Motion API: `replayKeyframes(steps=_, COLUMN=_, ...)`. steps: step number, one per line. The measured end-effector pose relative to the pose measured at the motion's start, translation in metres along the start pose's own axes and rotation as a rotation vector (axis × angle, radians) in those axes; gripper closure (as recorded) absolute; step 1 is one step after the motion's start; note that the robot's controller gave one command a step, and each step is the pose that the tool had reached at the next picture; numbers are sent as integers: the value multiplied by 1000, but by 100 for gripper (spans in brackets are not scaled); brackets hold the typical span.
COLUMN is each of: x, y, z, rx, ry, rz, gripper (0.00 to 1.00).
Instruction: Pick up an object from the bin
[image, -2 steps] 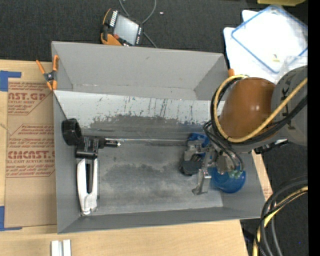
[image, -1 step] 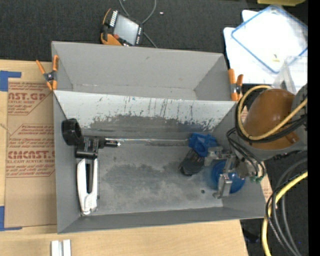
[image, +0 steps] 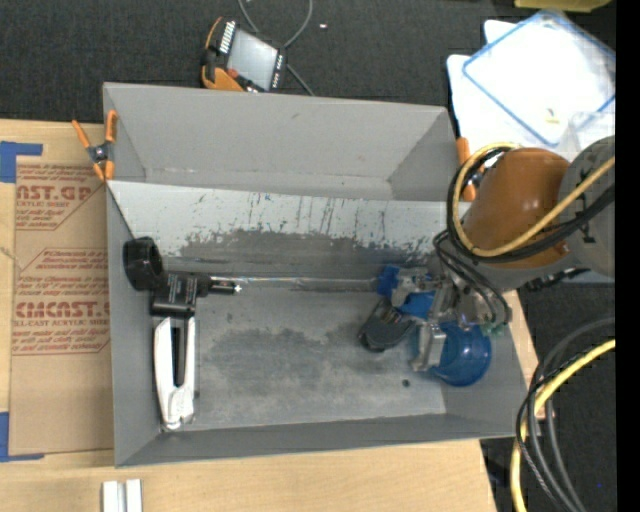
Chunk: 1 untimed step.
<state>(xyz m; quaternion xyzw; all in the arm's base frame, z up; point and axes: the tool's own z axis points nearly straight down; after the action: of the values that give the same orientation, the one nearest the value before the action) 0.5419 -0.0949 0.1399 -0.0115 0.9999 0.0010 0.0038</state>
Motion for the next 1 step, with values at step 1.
replayKeyframes(steps=1, x=4, y=-6, z=18, rx=2, ry=-6, rz=-45, gripper=0)
